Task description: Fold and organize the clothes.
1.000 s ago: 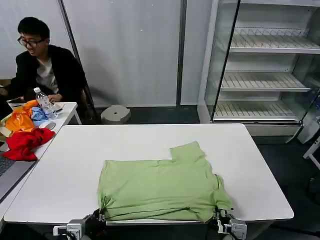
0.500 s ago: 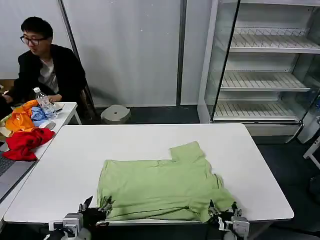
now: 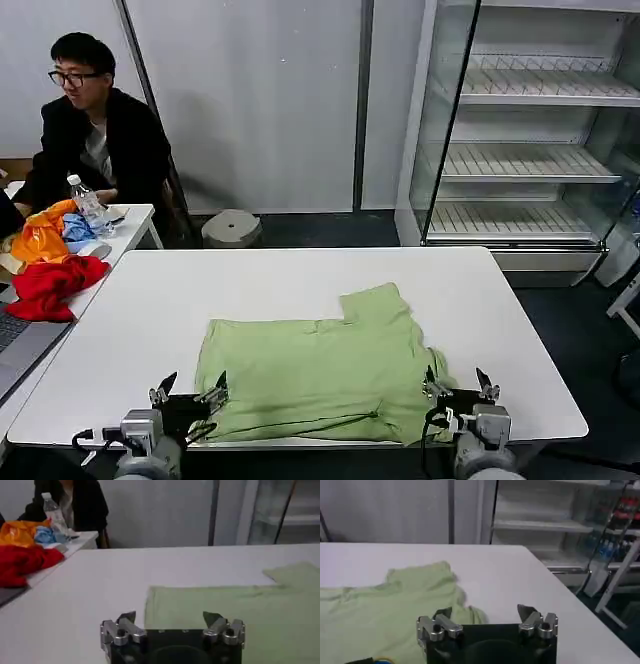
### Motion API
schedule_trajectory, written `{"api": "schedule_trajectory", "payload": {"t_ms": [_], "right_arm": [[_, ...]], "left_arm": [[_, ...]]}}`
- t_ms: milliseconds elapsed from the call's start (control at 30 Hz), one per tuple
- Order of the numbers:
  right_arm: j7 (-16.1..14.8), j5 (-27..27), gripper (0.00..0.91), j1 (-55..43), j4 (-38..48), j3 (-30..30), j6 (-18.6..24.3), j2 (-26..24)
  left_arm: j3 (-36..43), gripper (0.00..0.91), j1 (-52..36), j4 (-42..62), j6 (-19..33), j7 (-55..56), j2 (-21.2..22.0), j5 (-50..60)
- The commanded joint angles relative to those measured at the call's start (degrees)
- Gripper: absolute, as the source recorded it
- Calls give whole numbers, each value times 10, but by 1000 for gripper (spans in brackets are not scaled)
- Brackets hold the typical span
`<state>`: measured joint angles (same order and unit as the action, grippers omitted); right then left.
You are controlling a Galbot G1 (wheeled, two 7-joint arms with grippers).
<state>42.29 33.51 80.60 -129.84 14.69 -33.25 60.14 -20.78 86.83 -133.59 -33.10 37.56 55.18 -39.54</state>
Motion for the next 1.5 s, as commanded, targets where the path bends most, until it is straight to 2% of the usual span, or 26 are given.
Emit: {"api": "schedule_trajectory", "payload": {"t_ms": [33,233,567,633,800,900,1100,1500], "right_arm": [[-30,3,907,-69,57,3,0,-11],[-39,15,907,-119,96,-4,0,-23],[-74,19,907,-201,172,-22,-1,-48],[-96,20,907,-219,193,-24,-1,-50],[-132,32,907,-266,239,-37,0,-48],[-140,45,907,-300,261,-55,-1,-45],[-181,50,907,-356,329,-89,0,-23],[-212,55,907,-392,400,-118,0,28]], "left_arm": [[2,907,-68,53,0,-16,6,-1],[0,907,-80,76,1,-27,15,-1],[-2,907,-91,87,1,-41,26,-1],[-3,907,-94,89,1,-44,26,-1],[0,907,-118,113,0,-47,38,-3],[5,907,-134,134,0,-51,44,-4],[11,907,-167,190,0,-66,54,-7],[13,907,-221,289,0,-101,70,-14]]}}
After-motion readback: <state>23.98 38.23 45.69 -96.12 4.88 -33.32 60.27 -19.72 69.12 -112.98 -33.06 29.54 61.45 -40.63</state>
